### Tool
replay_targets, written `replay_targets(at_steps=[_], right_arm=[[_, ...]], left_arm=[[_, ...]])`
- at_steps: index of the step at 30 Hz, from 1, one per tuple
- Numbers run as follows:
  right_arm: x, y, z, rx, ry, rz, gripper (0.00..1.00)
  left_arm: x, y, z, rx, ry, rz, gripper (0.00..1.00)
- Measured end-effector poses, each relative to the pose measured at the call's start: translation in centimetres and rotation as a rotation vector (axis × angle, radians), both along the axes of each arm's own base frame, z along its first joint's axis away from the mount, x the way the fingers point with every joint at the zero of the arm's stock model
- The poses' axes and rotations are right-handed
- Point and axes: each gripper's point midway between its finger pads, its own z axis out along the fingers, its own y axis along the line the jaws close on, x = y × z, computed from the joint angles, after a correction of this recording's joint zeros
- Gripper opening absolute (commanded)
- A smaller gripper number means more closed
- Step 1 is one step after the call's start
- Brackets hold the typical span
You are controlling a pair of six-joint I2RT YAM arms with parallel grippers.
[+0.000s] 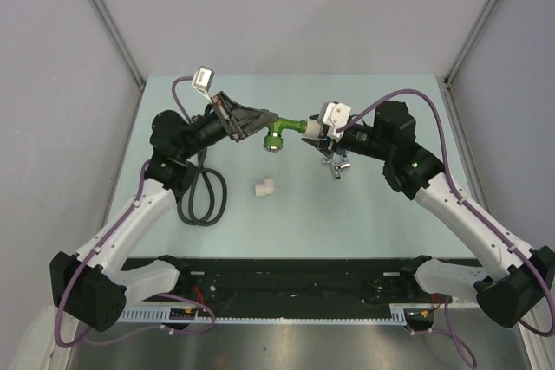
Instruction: Install the water faucets
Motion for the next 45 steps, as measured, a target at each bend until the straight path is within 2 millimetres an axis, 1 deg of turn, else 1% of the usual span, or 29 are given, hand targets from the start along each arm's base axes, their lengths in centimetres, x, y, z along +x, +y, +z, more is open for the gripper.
replay_targets(at_steps=[4,6,9,11,15,20,23,25,30,33,34,36,37,39,40,42,43,45], right_arm=[[-1.2,0.8,-0.3,0.032,0.070,0.070,0.00],[-1.7,1.1,-0.4,0.062,0.126,0.094,0.00],[-2.4,1.6,0.1,0.120,0.201,0.152,0.00],[-3.2,2.0,0.7,0.167,0.263,0.215,0.00],[-4.7,2.8,1.8,0.243,0.385,0.335,0.00],[-6.2,3.1,3.3,0.326,0.587,0.465,0.00],[-6.6,3.1,4.2,0.369,0.714,0.518,0.00],[-6.7,3.2,4.6,0.394,0.801,0.543,0.00],[-6.9,3.3,5.0,0.425,0.999,0.582,0.00],[-6.9,3.3,4.9,0.432,1.071,0.579,0.00],[-6.9,3.3,5.0,0.434,1.084,0.577,0.02],[-7.0,3.3,5.0,0.436,1.100,0.575,0.12],[-7.0,3.3,4.9,0.436,1.106,0.572,0.25],[-6.9,3.3,4.8,0.435,1.114,0.564,0.39],[-6.8,3.3,4.7,0.436,1.111,0.557,0.50],[-6.6,3.2,4.6,0.437,1.094,0.541,0.58],[-6.1,2.7,4.7,0.445,1.083,0.520,0.64],[-4.9,1.4,4.9,0.470,1.028,0.458,0.68]], left_arm=[[0.1,0.2,0.5,0.010,-0.071,0.024,0.00],[-0.3,0.3,0.9,0.026,-0.139,0.027,0.00],[-1.0,0.6,1.8,0.058,-0.276,0.048,0.00],[-1.9,0.9,2.5,0.082,-0.400,0.064,0.00],[-3.6,1.6,3.0,0.138,-0.626,0.093,0.01],[-5.3,2.3,2.5,0.229,-0.912,0.114,0.01],[-5.9,2.6,1.7,0.296,-1.069,0.132,0.01],[-6.0,2.9,1.2,0.344,-1.144,0.144,0.00],[-6.0,3.1,0.4,0.417,-1.242,0.148,0.00],[-6.0,3.2,0.1,0.440,-1.270,0.150,0.00],[-6.0,3.2,0.1,0.443,-1.276,0.151,0.00],[-6.1,3.3,0.1,0.449,-1.290,0.154,0.00],[-6.1,3.3,0.1,0.452,-1.287,0.157,0.00],[-5.7,3.4,0.1,0.460,-1.267,0.176,0.00],[-5.5,3.5,0.1,0.463,-1.249,0.189,0.00],[-5.1,3.6,0.0,0.461,-1.200,0.213,0.00],[-4.8,3.8,0.2,0.457,-1.171,0.237,0.00],[-4.3,4.6,1.1,0.441,-1.119,0.307,0.00]])
